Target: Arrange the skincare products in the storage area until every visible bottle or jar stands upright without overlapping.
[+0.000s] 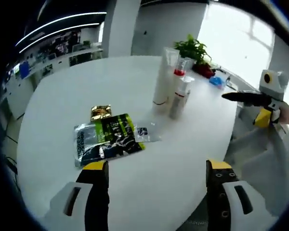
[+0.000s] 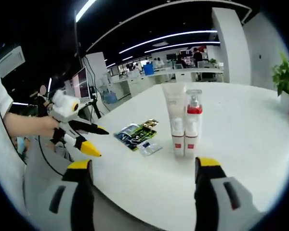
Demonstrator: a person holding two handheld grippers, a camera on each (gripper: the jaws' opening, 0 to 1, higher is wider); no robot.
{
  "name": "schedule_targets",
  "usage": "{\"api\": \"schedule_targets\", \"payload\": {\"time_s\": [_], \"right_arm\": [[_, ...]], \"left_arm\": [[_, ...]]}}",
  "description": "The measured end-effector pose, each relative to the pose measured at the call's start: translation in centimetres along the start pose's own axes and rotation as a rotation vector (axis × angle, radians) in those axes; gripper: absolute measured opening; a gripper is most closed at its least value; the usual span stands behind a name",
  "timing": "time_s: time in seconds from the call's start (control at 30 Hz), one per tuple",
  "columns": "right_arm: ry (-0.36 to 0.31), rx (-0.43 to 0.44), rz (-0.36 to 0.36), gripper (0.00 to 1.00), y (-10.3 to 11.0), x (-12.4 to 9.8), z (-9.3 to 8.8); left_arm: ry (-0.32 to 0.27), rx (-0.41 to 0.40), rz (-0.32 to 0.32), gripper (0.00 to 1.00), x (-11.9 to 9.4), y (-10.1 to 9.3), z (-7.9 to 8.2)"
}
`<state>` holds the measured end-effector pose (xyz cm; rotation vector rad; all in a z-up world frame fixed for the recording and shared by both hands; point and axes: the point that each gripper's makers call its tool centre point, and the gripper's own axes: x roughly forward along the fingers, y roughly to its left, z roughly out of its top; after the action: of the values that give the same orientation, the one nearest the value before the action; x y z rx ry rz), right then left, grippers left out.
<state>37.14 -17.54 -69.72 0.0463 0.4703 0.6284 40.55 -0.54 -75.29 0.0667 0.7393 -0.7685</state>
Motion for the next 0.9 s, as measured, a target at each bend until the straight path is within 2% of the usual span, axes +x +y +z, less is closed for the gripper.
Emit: {"api": "schedule_targets", "payload": {"time_s": [0.33,0.47,0.67,0.9], "right_arm": [[0.004,-0.017,0.01,0.88,0.7,-0.5,-0.2],[-0.013,-0.028,-0.01,0.94,0.5,-0.7,-0.1],[-0.014,-0.031,-0.02,0.95,0.3,-0.7,-0.3],[-0.016,-0.05,-0.051,1.0,-0.2,-0.7,-0.4]], "left_arm": [[-0.005,-0.05,0.038,0.89,-2.3,-0.4,-1.0],[-0.021,-0.061,0.053,0.92,-3.2,-0.6,-1.1],[-0.031,-0.084,0.097,0.97,-4.2,-0.4,-2.0],[-0.022,-0.097,0.128,0.97,-5.0,-0.3,-3.1]]}}
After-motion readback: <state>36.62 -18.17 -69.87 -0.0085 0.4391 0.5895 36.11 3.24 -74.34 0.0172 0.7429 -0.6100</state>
